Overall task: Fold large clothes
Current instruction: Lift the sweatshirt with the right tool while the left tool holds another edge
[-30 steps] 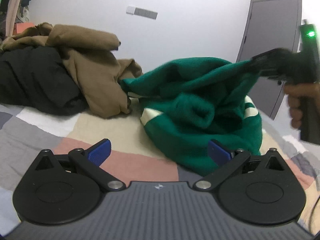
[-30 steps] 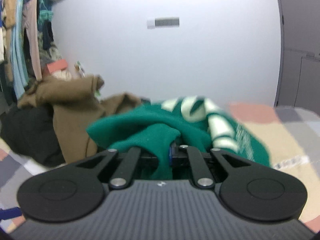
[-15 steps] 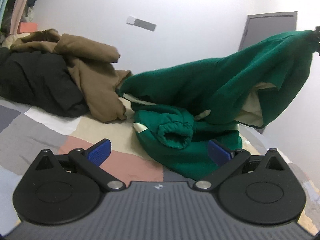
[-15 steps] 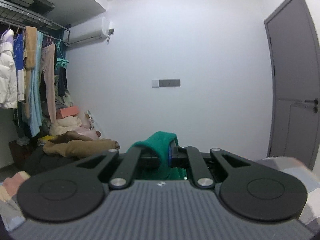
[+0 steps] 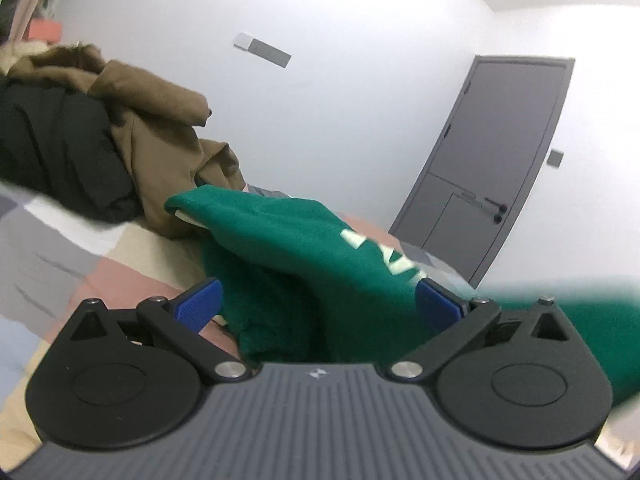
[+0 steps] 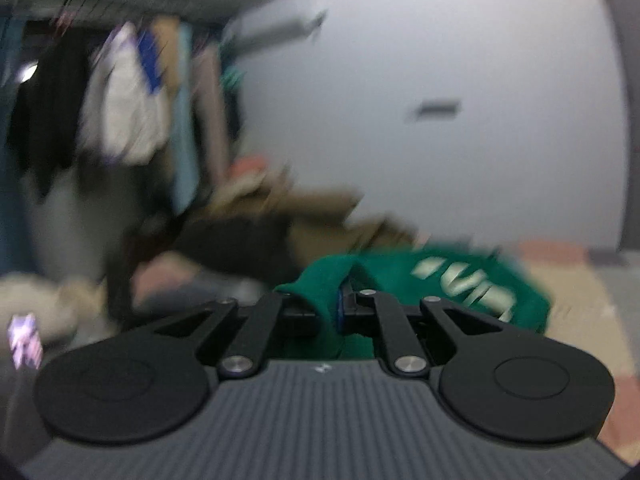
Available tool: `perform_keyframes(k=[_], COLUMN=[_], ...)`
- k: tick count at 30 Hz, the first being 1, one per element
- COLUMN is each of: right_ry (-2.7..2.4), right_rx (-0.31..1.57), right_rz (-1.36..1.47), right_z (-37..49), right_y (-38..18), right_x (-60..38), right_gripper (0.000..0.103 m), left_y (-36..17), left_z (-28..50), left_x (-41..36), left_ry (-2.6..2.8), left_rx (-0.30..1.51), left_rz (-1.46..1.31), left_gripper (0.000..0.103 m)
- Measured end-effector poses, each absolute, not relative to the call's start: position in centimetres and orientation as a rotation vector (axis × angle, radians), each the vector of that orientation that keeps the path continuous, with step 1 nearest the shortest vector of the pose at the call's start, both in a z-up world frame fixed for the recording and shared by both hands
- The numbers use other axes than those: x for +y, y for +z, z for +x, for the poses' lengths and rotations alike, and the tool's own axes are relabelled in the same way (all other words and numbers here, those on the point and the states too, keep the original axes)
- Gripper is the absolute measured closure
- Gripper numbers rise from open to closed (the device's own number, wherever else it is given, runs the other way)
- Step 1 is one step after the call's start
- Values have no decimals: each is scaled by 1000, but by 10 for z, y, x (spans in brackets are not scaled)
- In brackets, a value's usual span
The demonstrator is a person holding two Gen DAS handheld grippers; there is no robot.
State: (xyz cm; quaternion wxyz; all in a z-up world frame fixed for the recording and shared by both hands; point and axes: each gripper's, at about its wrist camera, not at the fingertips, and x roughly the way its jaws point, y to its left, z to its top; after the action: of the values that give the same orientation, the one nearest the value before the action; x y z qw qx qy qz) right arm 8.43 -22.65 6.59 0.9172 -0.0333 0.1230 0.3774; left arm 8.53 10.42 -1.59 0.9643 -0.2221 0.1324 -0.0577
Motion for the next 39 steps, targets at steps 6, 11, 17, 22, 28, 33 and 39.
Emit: perform_keyframes(k=[6, 11, 17, 22, 28, 33, 39], right_ry=[853, 849, 859, 792, 563, 328, 329], right_rx=[477, 597, 655, 580, 595, 584, 610], right_rz=[-148, -39, 122, 293, 672, 691, 813], right_z=[73, 78, 73, 96, 179, 251, 302], right_y=[7, -18, -11, 6, -11, -50, -105], right_x=[-199, -198, -238, -276, -322, -326, -323], right_gripper=[90, 55, 36, 34, 32, 35, 39], left_y=[-18, -27, -36, -42, -60, -77, -100], left_z=[92, 103, 128, 154, 185, 207, 228], left_x=[111, 113, 112, 114, 117, 116, 117], left_ry=[-143, -149, -186, -215, -227, -262, -332], left_rx=[312, 355, 397, 424, 478, 496, 510], left_rz=[-545, -548, -607, -650, -692, -723, -746], left_gripper=[0, 0, 1, 1, 6, 14, 29])
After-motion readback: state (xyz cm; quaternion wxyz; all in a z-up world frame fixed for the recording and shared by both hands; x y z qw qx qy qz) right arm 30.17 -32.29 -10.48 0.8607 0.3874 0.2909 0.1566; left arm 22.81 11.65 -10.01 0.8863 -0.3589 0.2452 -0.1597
